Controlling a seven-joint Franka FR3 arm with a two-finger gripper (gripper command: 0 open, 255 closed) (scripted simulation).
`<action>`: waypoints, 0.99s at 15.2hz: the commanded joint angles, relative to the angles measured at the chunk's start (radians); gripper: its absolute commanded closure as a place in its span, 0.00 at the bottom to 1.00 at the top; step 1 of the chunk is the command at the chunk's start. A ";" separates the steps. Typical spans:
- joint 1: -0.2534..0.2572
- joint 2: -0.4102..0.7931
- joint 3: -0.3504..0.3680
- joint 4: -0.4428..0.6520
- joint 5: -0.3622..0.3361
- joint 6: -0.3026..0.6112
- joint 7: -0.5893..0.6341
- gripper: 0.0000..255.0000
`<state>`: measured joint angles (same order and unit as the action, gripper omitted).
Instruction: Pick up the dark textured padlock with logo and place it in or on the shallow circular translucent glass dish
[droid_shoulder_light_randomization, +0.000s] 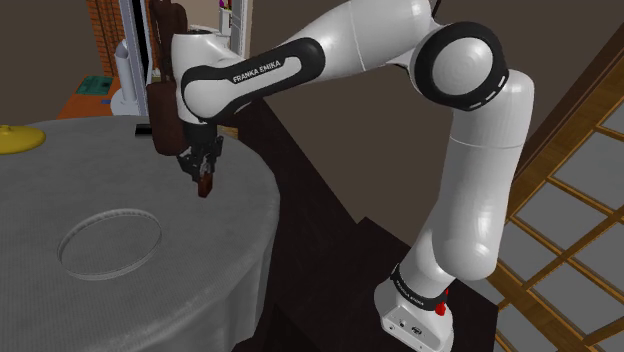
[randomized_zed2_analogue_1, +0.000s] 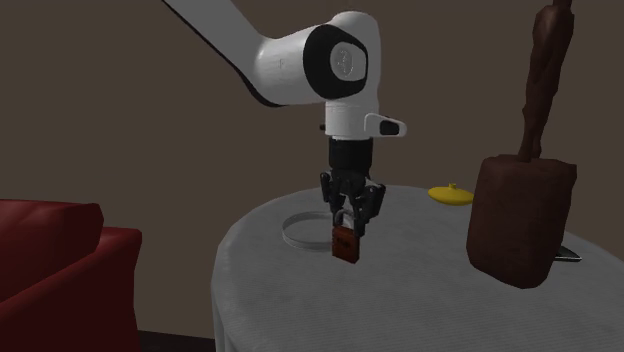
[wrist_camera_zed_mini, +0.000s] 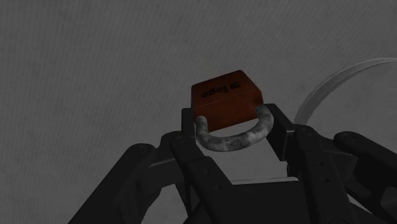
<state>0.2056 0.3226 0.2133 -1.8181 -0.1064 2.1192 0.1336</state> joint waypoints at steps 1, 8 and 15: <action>-0.001 -0.014 0.002 0.011 0.004 -0.025 -0.003 1.00; 0.044 0.026 0.020 0.130 -0.006 -0.108 0.054 1.00; 0.166 0.202 0.043 0.411 -0.050 -0.222 0.182 1.00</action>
<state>0.3530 0.4968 0.2540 -1.4568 -0.1503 1.9201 0.2985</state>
